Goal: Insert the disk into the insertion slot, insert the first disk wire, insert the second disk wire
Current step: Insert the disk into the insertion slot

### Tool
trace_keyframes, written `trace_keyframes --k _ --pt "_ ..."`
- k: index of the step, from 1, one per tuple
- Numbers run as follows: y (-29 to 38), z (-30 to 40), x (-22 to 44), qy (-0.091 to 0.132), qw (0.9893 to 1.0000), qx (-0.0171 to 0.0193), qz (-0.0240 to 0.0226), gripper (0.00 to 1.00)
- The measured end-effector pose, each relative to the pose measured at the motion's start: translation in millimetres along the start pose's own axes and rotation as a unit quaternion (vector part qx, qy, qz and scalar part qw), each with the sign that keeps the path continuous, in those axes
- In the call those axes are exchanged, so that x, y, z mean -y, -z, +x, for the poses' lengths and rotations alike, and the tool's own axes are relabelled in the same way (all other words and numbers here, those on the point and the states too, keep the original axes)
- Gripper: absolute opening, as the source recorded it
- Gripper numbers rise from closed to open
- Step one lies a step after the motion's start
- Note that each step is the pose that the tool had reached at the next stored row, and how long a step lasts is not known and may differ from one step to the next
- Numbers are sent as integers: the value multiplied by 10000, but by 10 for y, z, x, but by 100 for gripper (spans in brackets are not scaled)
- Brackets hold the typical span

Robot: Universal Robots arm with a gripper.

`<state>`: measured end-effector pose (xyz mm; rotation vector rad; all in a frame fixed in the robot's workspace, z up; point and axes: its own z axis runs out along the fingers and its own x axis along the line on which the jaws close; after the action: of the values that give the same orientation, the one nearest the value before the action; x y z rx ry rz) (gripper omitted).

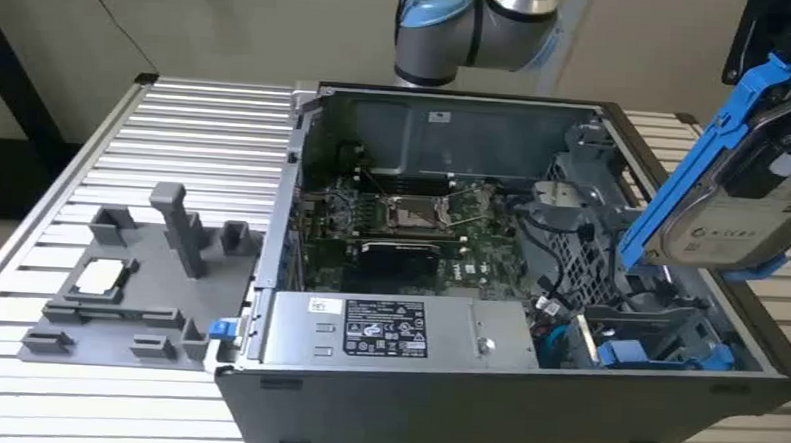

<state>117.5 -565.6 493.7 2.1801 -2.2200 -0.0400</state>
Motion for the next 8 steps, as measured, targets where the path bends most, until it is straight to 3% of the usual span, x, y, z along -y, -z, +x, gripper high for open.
trace_keyframes --k 8 --pt "-3 0 0 0 10000 0 0 33"
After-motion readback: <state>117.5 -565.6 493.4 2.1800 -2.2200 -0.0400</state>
